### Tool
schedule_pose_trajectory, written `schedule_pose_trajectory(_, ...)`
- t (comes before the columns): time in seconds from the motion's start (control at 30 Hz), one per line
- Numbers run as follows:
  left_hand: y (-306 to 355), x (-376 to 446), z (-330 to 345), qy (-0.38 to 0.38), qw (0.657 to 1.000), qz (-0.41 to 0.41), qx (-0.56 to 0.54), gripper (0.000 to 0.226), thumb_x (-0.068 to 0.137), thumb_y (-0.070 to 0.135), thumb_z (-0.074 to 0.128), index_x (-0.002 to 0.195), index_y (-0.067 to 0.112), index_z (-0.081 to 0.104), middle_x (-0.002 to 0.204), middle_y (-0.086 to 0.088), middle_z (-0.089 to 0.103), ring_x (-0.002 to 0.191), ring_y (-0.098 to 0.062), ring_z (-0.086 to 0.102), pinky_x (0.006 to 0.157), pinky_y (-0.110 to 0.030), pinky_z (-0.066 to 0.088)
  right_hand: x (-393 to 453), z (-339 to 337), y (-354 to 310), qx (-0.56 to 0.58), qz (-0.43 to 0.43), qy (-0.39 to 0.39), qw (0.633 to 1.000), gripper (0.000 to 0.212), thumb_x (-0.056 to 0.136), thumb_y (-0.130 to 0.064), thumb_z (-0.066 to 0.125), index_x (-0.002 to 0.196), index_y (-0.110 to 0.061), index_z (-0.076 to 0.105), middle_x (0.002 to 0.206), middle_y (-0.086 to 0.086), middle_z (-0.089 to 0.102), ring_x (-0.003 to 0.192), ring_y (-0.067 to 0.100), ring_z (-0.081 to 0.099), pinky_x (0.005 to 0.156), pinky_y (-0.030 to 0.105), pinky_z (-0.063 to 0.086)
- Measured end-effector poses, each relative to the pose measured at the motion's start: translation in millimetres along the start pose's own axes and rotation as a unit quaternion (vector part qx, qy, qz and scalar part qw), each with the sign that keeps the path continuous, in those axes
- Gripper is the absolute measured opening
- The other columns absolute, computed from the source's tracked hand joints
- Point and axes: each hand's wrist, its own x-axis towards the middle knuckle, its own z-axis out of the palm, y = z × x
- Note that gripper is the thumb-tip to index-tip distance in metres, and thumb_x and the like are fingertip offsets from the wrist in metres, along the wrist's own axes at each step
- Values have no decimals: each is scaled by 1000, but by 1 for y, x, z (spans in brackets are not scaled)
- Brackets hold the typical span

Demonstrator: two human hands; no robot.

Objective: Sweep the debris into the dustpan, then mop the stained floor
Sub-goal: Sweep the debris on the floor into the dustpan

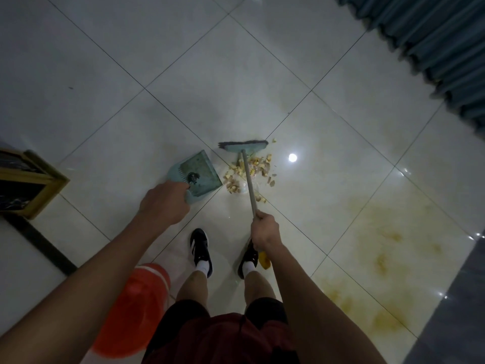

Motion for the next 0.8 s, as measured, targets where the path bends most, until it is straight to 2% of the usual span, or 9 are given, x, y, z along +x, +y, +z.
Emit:
schedule_pose_trajectory(0.1,7,2,1,-4,1000,-2,4,34,89,24,60,123,19,64,114,-11,66,101,-34,65,75,-33,46,4,-9,-4,-32,-54,29,998,36,104,-23,39,134,-20,59,101,12,70,74,29,67,58,37,60)
schedule_pose_trajectory(0.17,11,3,0,-10,1000,3,9,31,89,23,60,119,18,64,112,-11,65,99,-33,64,72,-30,42,6,-14,1,-82,-71,59,992,34,105,-26,39,134,-20,55,98,8,69,80,29,68,68,40,60)
schedule_pose_trajectory(0.23,14,3,-1,-13,1000,11,13,25,90,22,58,114,17,64,109,-11,65,95,-33,64,70,-30,41,6,-18,8,-102,-45,71,991,33,104,-25,44,136,-19,46,100,8,66,83,28,66,69,38,57)
schedule_pose_trajectory(0.3,19,4,-3,-16,1000,11,17,20,90,21,57,109,17,63,106,-10,65,89,-31,62,69,-30,41,8,-27,4,23,18,6,1000,37,99,-15,55,135,-11,46,96,11,62,74,26,64,61,38,59)
schedule_pose_trajectory(0.37,24,5,-5,-20,1000,5,24,17,90,20,57,106,17,63,102,-9,64,80,-27,56,68,-30,39,14,-39,-7,169,49,-75,982,34,94,-2,59,128,-4,52,82,12,57,56,20,55,46,31,52)
schedule_pose_trajectory(0.47,32,8,-9,-26,999,0,24,11,89,18,57,99,18,61,96,-5,59,77,-23,49,68,-29,37,36,-56,-22,166,14,-21,986,26,91,1,58,117,4,60,69,12,54,47,20,48,43,27,44)
schedule_pose_trajectory(0.57,38,9,-11,-34,999,-2,29,4,88,17,57,92,17,57,93,-4,57,76,-22,50,66,-28,38,50,-64,-27,105,-15,9,994,18,92,-3,60,110,-5,60,80,15,59,49,24,53,46,29,48)
schedule_pose_trajectory(0.67,41,10,-10,-37,999,-1,31,5,87,16,54,86,19,50,92,-4,55,77,-24,50,67,-29,38,64,-71,-29,86,0,13,996,22,92,0,62,110,-9,58,101,18,62,65,29,61,45,30,52)
schedule_pose_trajectory(0.8,38,13,-6,-41,998,5,42,19,91,20,54,109,20,60,106,-6,60,87,-26,55,71,-29,38,88,-79,-30,6,-19,56,998,35,87,-3,64,122,1,60,107,19,65,81,36,70,67,45,63)
